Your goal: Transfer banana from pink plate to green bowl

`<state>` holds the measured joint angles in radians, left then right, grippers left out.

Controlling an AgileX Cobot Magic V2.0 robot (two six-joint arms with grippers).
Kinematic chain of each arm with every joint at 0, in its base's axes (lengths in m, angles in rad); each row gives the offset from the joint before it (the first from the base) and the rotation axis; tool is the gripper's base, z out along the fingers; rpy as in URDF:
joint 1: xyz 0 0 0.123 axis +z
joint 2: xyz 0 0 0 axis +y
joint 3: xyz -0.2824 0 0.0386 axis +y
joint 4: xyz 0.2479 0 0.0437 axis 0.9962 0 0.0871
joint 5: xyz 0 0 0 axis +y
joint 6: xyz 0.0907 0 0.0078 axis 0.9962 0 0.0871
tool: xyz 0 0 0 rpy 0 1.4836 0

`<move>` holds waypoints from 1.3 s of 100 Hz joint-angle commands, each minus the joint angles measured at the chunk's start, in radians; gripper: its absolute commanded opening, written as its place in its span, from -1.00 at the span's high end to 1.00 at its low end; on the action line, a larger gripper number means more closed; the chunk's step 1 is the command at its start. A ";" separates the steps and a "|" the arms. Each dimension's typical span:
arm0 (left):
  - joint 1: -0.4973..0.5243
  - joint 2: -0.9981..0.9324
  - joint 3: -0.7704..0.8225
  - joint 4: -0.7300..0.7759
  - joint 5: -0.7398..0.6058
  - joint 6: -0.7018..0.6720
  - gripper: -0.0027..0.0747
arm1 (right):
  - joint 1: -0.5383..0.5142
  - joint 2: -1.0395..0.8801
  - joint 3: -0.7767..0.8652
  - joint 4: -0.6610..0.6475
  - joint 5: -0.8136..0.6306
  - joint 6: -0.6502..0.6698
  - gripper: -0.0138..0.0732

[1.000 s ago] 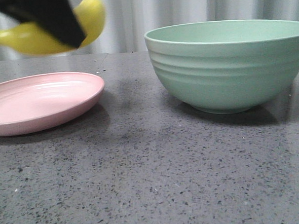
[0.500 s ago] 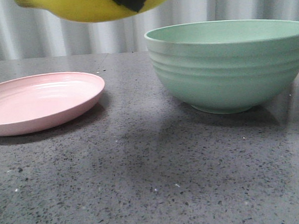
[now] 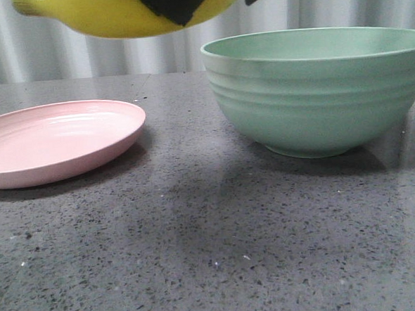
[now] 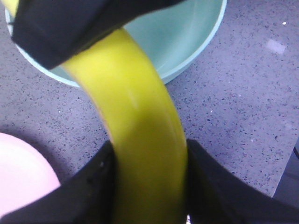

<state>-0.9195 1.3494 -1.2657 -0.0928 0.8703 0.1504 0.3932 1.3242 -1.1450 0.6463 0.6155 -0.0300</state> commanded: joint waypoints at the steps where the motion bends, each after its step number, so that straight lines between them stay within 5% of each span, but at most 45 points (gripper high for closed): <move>1: -0.005 -0.034 -0.036 -0.009 -0.071 0.005 0.98 | -0.003 -0.019 -0.033 0.009 -0.045 -0.015 0.17; 17: -0.005 -0.034 -0.036 -0.009 -0.073 0.046 0.61 | -0.003 -0.019 -0.033 0.009 -0.049 -0.023 0.85; 31: -0.005 -0.034 -0.036 0.002 -0.073 0.046 -0.06 | -0.003 -0.019 -0.033 0.009 -0.073 -0.027 0.84; 39: -0.005 -0.034 -0.041 0.039 -0.058 0.046 -0.26 | -0.005 -0.021 -0.034 0.005 -0.104 -0.039 0.84; 63: -0.005 -0.057 -0.043 0.062 -0.033 0.041 -0.27 | -0.060 -0.083 -0.036 -0.086 -0.241 -0.040 0.84; 90: -0.005 -0.075 -0.043 0.062 -0.039 0.041 -0.27 | -0.143 -0.112 -0.036 -0.336 -0.313 -0.040 0.81; 101: -0.005 -0.075 -0.043 0.062 -0.040 0.040 -0.27 | -0.146 -0.095 -0.034 -0.390 -0.279 -0.040 0.61; 118: -0.005 -0.075 -0.043 0.060 -0.041 0.039 -0.27 | -0.146 -0.059 -0.034 -0.397 -0.236 -0.040 0.05; 130: -0.005 -0.075 -0.043 0.058 -0.041 0.039 -0.27 | -0.146 -0.048 -0.034 -0.398 -0.227 -0.040 -0.09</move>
<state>-0.9195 1.3063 -1.2741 -0.0294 0.8826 0.1953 0.2547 1.2968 -1.1496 0.2534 0.4492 -0.0593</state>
